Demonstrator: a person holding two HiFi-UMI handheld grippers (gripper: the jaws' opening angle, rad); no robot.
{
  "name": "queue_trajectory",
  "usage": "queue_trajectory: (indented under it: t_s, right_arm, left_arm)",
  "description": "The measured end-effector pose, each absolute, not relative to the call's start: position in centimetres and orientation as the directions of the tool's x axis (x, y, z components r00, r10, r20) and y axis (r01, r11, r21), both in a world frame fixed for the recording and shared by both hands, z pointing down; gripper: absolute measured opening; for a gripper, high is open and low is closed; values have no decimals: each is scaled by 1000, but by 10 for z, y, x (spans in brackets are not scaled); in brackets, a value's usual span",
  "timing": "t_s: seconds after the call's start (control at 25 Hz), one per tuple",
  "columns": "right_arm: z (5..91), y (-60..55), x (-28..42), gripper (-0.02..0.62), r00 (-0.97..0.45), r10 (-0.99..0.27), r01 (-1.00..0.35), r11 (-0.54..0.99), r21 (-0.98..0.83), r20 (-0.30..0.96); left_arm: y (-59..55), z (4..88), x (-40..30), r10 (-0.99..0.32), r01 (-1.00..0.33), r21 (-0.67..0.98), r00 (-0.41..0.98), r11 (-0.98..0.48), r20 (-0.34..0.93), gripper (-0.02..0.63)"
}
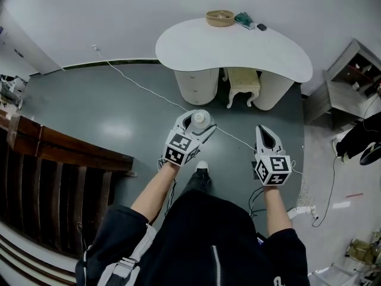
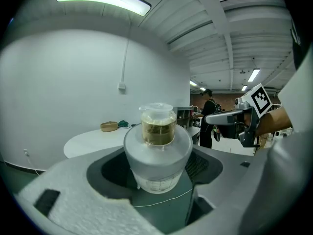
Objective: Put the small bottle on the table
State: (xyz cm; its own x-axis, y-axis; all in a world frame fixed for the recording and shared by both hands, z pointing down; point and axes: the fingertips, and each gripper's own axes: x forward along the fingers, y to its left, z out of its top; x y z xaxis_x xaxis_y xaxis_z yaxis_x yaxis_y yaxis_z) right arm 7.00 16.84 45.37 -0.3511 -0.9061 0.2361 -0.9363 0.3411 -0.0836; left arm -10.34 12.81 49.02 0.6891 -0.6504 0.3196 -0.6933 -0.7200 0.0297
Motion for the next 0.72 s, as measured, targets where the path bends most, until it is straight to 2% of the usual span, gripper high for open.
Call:
queue_trajectory:
  t_s: [0.36, 0.72]
  right_arm:
    - [453, 57, 36, 2, -321, -915, -947, 309, -90, 245]
    - [462, -8, 18, 2, -323, -909, -946, 308, -98, 265]
  left_arm:
    - [11, 493, -128, -612, -656, 37, 722, -754, 322, 334]
    - [-53, 499, -144, -608, -657, 53, 723, -752, 328, 334]
